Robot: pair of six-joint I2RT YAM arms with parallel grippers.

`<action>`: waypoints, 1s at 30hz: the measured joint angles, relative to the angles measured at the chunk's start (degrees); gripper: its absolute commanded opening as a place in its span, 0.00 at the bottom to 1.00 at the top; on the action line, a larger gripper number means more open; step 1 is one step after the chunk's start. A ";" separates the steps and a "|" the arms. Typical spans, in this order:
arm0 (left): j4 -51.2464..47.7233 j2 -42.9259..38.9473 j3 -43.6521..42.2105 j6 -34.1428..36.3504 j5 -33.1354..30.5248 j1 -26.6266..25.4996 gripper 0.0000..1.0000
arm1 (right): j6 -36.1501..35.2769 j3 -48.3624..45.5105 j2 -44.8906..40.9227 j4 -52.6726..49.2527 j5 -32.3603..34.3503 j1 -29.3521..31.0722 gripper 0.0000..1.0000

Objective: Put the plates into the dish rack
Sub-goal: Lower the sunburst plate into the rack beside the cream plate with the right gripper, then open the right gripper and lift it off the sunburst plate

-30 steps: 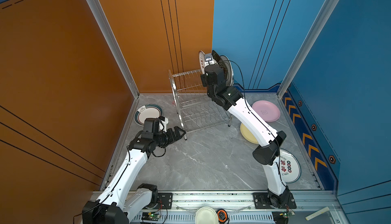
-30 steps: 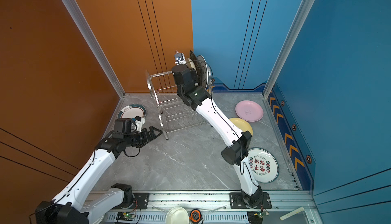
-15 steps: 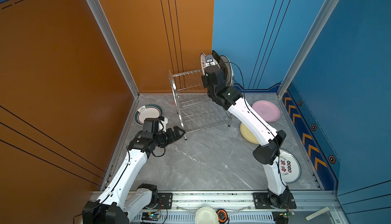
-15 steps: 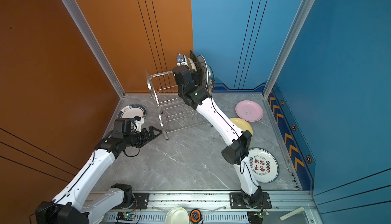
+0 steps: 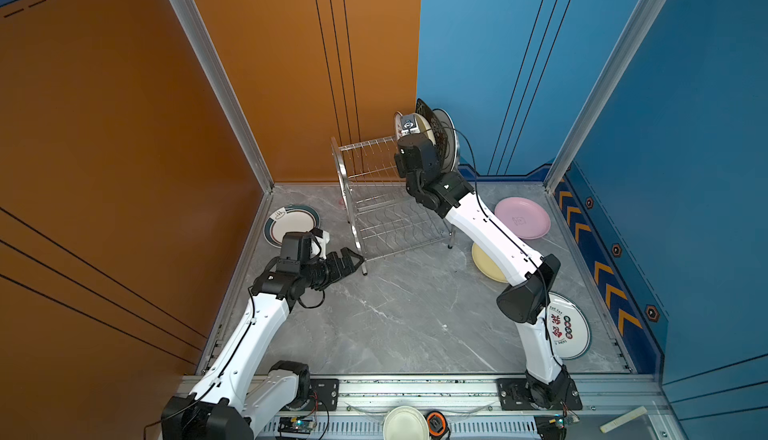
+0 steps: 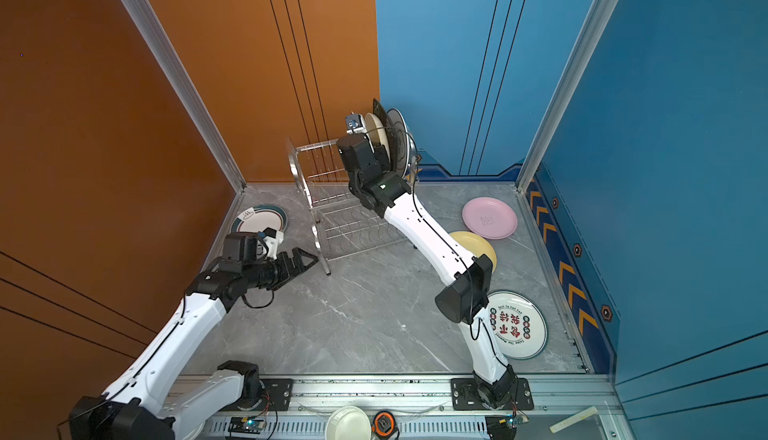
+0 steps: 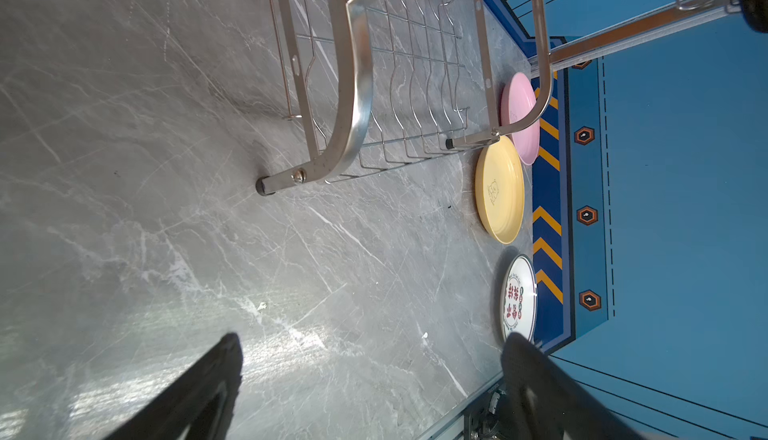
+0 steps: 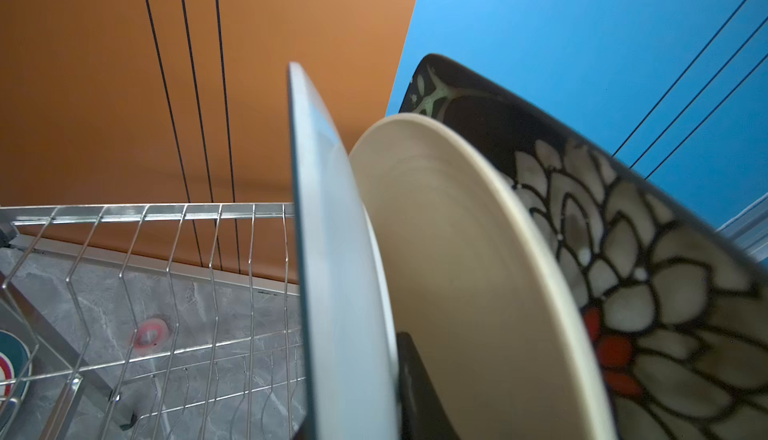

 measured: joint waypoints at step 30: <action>0.00 -2.51 -0.07 -0.70 -0.24 -0.81 0.98 | -0.04 -5.18 -7.48 -0.07 -0.17 1.49 0.54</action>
